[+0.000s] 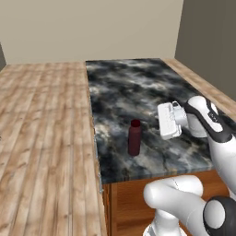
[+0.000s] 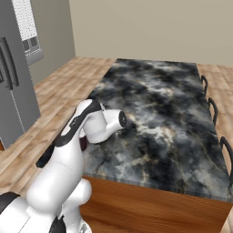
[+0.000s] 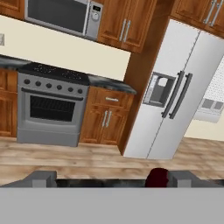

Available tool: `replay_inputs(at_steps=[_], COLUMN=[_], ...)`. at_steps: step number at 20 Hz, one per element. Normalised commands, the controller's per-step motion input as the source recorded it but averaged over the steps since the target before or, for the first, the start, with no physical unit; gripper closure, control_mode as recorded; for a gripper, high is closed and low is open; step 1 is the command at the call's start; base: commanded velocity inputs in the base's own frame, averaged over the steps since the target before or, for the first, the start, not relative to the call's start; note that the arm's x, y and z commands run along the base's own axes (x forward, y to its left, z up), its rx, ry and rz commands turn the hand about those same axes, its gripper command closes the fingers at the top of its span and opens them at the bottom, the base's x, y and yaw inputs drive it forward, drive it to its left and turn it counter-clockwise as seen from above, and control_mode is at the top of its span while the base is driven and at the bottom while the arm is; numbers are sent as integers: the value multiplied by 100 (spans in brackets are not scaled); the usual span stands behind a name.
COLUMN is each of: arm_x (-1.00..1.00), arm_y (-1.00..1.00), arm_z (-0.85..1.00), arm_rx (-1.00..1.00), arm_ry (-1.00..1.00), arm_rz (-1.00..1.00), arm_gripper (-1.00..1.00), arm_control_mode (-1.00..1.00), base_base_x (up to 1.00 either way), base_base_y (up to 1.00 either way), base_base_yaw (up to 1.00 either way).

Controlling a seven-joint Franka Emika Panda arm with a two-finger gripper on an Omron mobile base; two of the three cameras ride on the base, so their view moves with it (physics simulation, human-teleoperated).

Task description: Pick the juice, can, juice from the counter and place them in the open cabinet.

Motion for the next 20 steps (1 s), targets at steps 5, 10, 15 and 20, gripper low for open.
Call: replay_inputs(at_steps=[5, 10, 15, 20], arm_x=[8, 11, 15, 16], arm_y=[1, 6, 10, 5], arm_z=[-8, -3, 0, 0], arm_rx=[0, 0, 0, 0], arm_ry=[0, 5, 16, 19], arm_rz=[0, 0, 0, 0], arm_gripper=[-100, -100, -100, -100], arm_control_mode=[-100, -100, -100, -100], base_base_x=[0, 0, 0, 0], base_base_y=[0, 0, 0, 0], base_base_yaw=[0, 0, 0, 0])
